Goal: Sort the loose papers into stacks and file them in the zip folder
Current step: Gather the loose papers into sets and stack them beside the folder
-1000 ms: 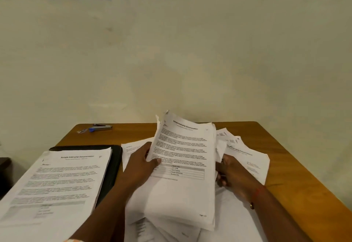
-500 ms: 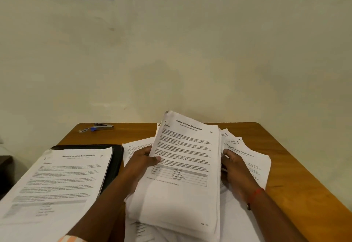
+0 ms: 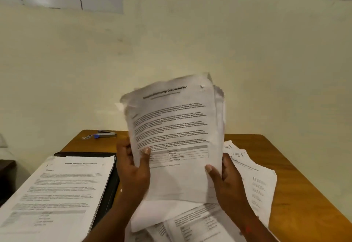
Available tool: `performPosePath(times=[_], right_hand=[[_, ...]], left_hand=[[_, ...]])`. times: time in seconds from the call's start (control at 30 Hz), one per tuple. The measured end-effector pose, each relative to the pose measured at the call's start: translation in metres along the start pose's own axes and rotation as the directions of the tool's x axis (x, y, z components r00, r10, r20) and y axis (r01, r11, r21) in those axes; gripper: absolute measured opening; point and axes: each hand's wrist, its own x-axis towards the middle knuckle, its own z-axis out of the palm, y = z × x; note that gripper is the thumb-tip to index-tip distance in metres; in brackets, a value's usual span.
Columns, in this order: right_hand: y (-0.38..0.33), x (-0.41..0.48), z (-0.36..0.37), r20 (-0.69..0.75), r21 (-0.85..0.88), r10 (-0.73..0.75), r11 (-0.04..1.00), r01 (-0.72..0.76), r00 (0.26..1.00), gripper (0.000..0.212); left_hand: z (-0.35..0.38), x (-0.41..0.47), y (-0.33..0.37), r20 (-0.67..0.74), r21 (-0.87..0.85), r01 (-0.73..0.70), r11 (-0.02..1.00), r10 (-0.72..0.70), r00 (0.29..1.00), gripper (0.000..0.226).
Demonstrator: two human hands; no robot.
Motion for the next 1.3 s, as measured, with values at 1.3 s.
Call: performPosePath(times=[1.3], right_hand=[[-0.014, -0.006, -0.012, -0.170, 0.184, -0.022, 0.981, 0.054, 0.985, 0.037]], left_hand=[[0.010, 0.051, 0.079, 0.406, -0.145, 0.116, 0.983, -0.048, 0.913, 0.030]])
